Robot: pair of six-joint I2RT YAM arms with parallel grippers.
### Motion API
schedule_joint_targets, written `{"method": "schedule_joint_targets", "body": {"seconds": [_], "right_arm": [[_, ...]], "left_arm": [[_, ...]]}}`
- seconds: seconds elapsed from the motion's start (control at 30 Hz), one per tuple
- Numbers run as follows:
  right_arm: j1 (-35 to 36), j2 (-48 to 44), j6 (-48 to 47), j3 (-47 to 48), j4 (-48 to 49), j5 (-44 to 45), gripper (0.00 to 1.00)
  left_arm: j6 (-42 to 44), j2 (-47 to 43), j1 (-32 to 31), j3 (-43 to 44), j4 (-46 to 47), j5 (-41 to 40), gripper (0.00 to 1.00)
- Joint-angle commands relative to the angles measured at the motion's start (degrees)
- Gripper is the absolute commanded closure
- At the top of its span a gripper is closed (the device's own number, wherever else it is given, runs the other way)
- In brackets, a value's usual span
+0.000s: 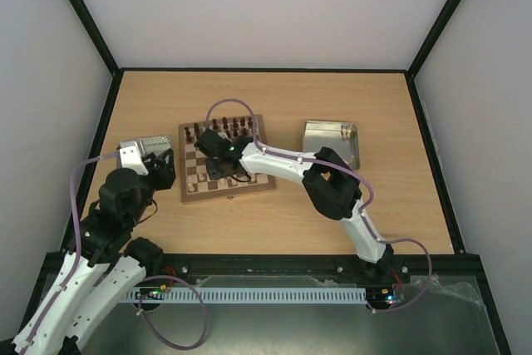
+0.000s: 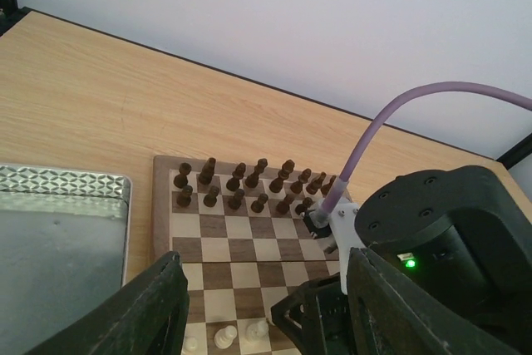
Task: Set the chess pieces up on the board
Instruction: Place the chess piece on the chessboard.
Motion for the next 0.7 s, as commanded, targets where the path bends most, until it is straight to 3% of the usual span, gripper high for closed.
{"method": "schedule_joint_targets", "body": {"seconds": [0.0, 0.67], "right_arm": [[0.5, 1.2, -0.2, 2.7, -4.4, 0.3, 0.82], [0.6, 3.7, -2.3, 7.6, -6.3, 4.2, 0.78]], "left_arm": [[0.6, 0.4, 0.3, -0.7, -0.1, -1.0, 0.46], [0.6, 1.0, 0.3, -0.7, -0.2, -1.0, 0.46]]}}
